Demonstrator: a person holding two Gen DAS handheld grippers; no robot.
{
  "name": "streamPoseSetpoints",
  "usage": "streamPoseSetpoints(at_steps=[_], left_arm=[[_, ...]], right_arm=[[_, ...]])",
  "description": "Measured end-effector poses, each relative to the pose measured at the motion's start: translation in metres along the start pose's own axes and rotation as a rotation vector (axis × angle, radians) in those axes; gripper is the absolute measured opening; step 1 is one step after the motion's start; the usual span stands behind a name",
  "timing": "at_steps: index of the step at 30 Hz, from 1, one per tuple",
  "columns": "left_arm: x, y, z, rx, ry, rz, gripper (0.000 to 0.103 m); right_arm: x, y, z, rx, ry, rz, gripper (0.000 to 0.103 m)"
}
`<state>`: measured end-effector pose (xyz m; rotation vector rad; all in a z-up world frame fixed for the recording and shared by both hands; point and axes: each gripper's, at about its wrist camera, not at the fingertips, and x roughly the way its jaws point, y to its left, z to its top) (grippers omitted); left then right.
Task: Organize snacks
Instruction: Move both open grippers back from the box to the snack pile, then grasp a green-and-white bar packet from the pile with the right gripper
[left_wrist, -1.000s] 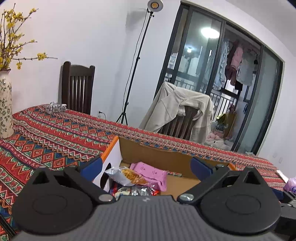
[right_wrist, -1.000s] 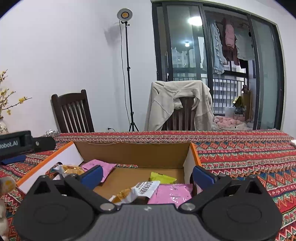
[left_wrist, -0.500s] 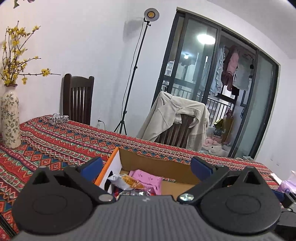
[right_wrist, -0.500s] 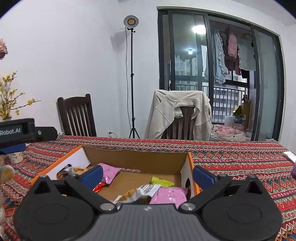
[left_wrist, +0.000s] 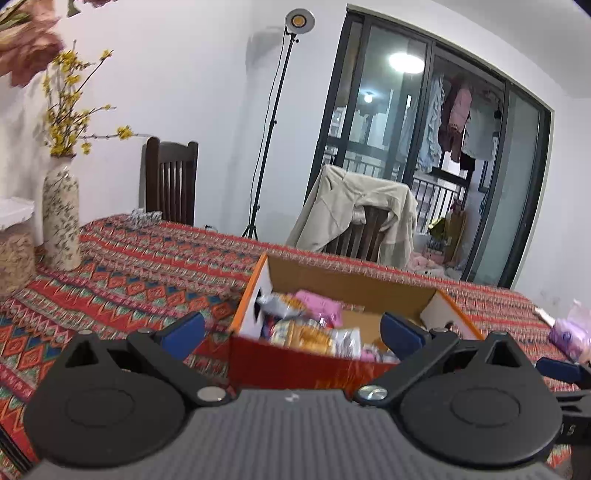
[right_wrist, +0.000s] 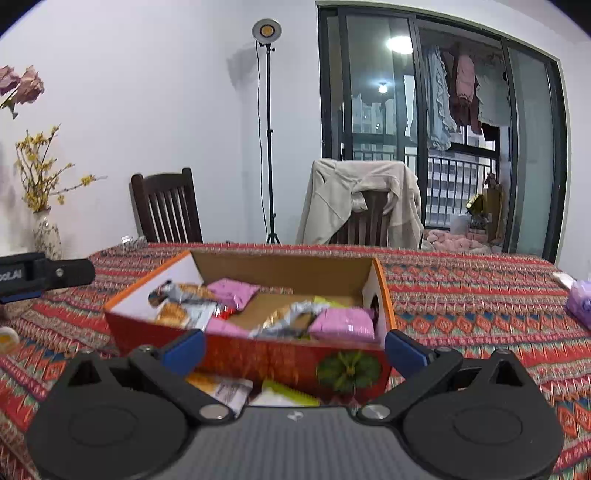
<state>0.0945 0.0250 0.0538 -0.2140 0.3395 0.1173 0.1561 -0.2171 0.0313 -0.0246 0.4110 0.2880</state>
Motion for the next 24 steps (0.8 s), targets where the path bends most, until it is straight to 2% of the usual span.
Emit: streamPoseSetpoints(at_steps=[7,15,22,24], left_arm=[[-0.017,0.019,-0.030,0.021,0.059,0.007,0.103],[-0.021,0.041,-0.058,0.043,0.115,0.046,0.103],[-0.010,0.048,-0.069,0.065,0.098,0.098,0.103],[-0.005,0.049,-0.070,0.062,0.114,0.095,0.103]], right_arm=[[-0.019,0.004,-0.025,-0.010,0.055,0.035,0.103],[-0.026,0.011,-0.051,-0.009,0.133,0.032,0.103],[-0.012,0.021,-0.048,-0.005,0.184,0.016,0.103],[-0.005,0.024,-0.044,-0.002,0.198,0.002,0.103]])
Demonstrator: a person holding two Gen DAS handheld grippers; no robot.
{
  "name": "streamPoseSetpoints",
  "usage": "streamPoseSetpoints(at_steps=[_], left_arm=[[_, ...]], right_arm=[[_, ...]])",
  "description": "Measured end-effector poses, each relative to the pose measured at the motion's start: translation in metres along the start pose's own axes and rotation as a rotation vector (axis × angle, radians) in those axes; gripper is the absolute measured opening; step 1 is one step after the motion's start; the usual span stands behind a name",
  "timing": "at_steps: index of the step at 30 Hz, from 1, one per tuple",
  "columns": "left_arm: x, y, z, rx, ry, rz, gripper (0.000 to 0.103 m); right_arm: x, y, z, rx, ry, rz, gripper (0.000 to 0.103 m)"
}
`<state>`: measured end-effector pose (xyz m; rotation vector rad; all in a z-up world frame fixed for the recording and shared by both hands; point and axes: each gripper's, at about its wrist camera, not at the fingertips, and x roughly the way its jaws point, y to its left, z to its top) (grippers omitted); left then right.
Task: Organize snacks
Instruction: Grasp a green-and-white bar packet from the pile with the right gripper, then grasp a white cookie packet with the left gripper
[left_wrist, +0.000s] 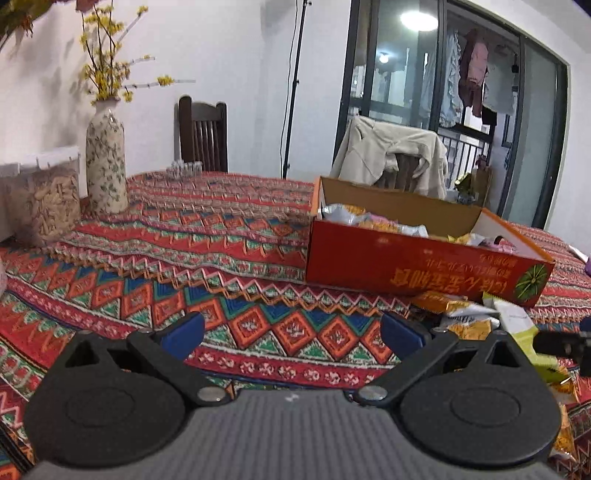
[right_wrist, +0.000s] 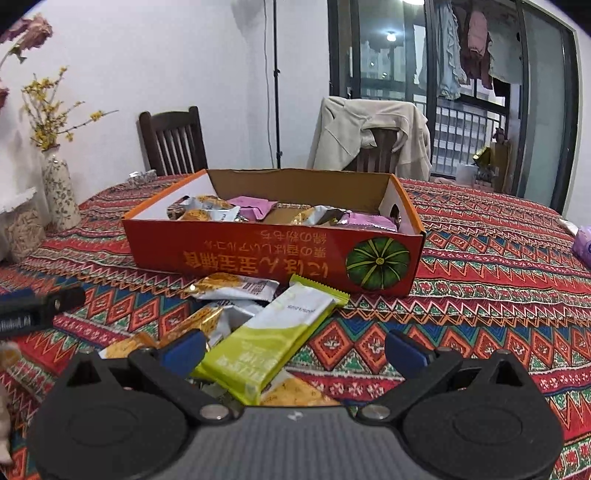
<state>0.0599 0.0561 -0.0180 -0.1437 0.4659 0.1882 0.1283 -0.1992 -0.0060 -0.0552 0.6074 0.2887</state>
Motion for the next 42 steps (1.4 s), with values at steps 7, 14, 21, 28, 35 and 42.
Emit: streamPoseSetpoints(at_steps=[7,14,21,28,35,42], left_arm=[[0.000,0.005,-0.002,-0.023,-0.002,-0.020,0.103],[0.003,0.006,-0.002,-0.029,0.015,-0.040,0.103],[0.003,0.008,-0.002,-0.045,0.012,-0.048,0.103],[0.004,0.008,-0.002,-0.048,0.022,-0.045,0.103],[0.007,0.008,-0.001,-0.051,0.048,-0.042,0.103],[0.012,0.002,0.002,-0.029,0.101,-0.045,0.103]], right_arm=[[0.035,0.008,0.018,0.007,0.097,-0.044,0.086],[0.057,0.015,0.015,-0.054,0.197,-0.039,0.066],[0.053,-0.004,0.016,-0.053,0.198,-0.007,0.038],[0.038,-0.011,0.007,0.004,0.101,0.019,0.036],[0.022,-0.019,0.002,0.063,0.042,0.036,0.037],[0.001,-0.027,-0.002,0.092,-0.024,0.039,0.037]])
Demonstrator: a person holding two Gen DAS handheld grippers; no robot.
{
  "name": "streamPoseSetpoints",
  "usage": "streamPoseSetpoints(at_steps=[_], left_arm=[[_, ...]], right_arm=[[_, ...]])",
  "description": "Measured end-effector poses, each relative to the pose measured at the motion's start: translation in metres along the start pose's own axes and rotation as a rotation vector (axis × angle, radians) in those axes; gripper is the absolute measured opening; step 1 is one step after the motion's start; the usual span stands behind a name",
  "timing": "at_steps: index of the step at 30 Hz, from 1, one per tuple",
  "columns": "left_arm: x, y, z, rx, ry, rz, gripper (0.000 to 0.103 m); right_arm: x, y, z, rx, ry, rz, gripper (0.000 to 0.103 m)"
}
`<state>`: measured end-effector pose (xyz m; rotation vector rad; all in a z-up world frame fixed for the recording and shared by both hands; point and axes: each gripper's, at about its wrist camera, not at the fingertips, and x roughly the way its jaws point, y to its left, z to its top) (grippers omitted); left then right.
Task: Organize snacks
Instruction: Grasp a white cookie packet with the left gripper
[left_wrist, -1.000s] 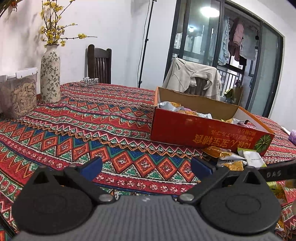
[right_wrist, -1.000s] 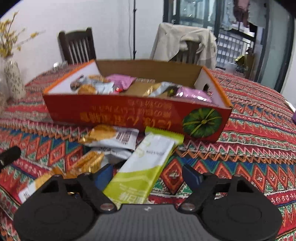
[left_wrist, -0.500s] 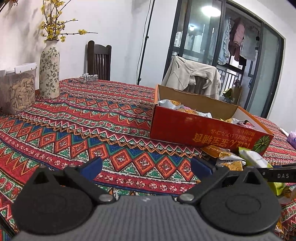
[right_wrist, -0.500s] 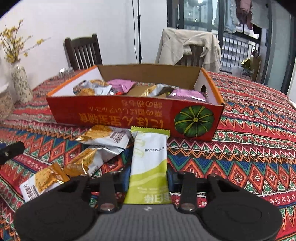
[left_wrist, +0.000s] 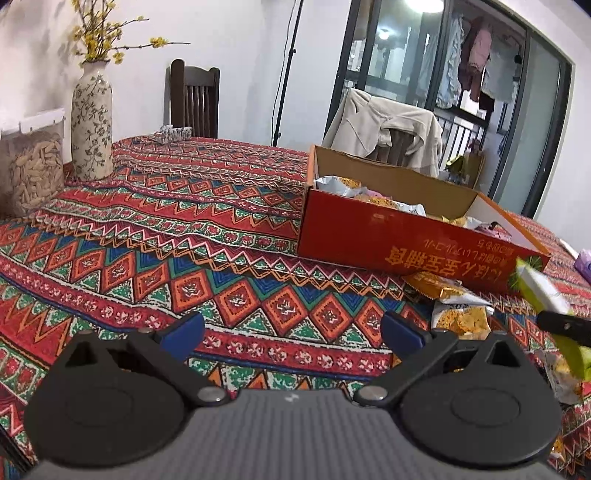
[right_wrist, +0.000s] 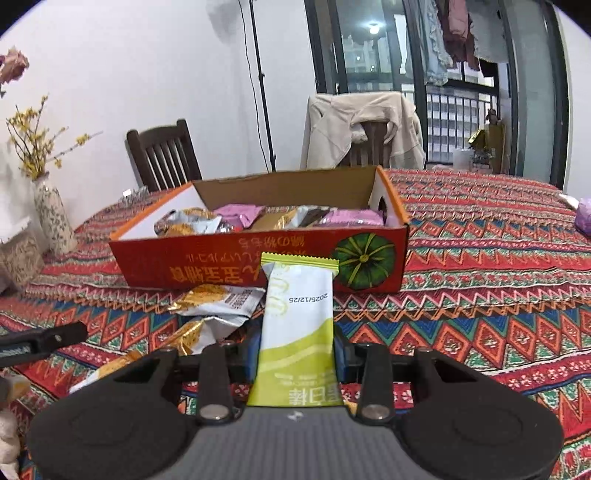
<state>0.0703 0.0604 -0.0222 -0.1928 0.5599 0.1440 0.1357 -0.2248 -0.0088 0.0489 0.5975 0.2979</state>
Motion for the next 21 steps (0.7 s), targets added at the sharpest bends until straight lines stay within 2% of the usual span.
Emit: streamPoseSetpoints(at_steps=[5,12,21], left_arm=[[-0.010,-0.015,0.001,0.008,0.010,-0.062,0.103],[-0.013,-0.049,-0.004,0.092,0.041,-0.096,0.103],[-0.002,-0.069,-0.017,0.147,0.105,-0.104,0.103]], right_arm=[[-0.014,-0.003,-0.003,-0.009,-0.050,-0.012,0.037],[-0.027,-0.010,-0.010,-0.022,-0.088,-0.021,0.037],[-0.034,-0.020,-0.019,-0.008,-0.099,-0.010,0.037]])
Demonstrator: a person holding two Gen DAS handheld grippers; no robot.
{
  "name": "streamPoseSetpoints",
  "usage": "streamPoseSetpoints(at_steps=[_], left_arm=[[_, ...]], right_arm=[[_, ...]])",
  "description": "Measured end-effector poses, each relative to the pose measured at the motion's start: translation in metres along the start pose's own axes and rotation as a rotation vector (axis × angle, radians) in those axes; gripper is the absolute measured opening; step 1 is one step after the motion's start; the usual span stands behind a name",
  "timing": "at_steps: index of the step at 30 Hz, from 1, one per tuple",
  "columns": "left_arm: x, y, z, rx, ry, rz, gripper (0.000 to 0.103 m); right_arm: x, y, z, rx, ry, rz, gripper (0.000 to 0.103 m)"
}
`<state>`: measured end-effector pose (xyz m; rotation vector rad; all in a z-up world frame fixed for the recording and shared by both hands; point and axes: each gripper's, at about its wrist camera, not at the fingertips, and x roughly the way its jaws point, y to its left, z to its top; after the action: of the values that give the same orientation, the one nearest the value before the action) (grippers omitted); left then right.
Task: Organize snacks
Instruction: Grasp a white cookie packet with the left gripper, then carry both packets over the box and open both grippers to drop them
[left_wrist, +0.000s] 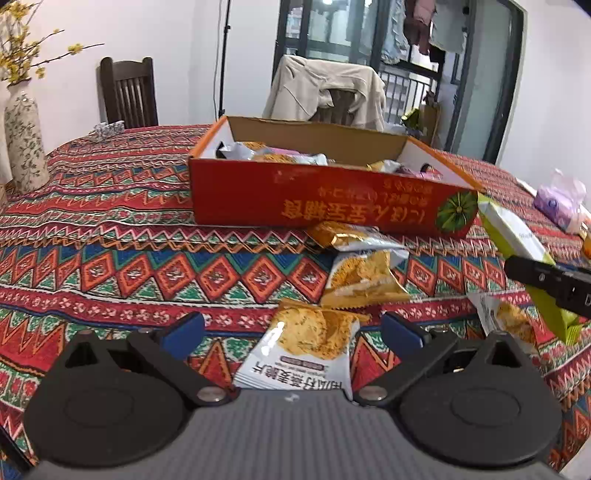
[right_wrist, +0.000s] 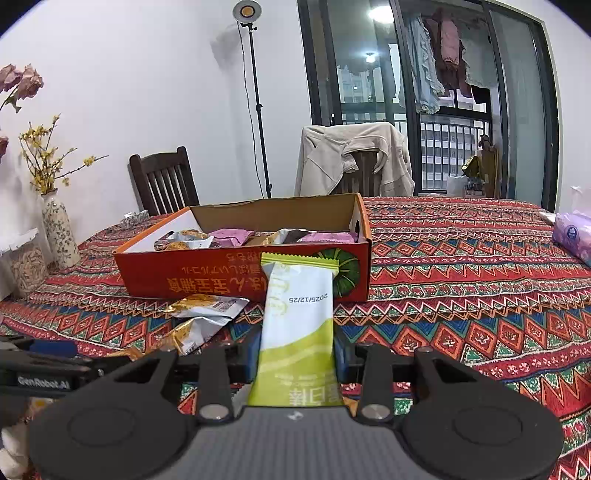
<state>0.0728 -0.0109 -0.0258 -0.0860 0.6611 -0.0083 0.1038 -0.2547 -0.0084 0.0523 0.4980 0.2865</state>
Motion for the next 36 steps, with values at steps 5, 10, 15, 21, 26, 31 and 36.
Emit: streamPoseSetpoints(at_steps=[5,10,15,21,26,31,36], left_arm=[[0.010,-0.002,-0.004,0.002,0.041,0.018,0.103],[0.012,-0.006,-0.004,0.023,0.047,0.041,0.097],[0.007,-0.004,-0.005,0.020,0.005,0.038,0.053],[0.000,0.002,-0.004,-0.020,-0.021,0.013,0.046],[-0.011,0.004,0.001,-0.031,-0.063,0.021,0.046],[-0.024,0.005,0.010,-0.029,-0.117,0.030,0.046],[-0.031,0.007,0.023,-0.037,-0.166,0.020,0.046]], right_arm=[[0.000,-0.003,-0.005,0.006,0.007,0.005,0.037],[-0.001,-0.004,-0.008,0.010,0.010,0.011,0.037],[-0.001,-0.003,-0.010,0.009,0.012,0.017,0.037],[-0.002,-0.003,-0.011,0.005,0.013,0.016,0.037],[-0.002,-0.003,-0.010,0.006,0.012,0.017,0.037],[-0.002,-0.003,-0.010,0.004,0.009,0.019,0.037],[-0.004,-0.001,-0.006,-0.005,-0.002,0.019,0.037]])
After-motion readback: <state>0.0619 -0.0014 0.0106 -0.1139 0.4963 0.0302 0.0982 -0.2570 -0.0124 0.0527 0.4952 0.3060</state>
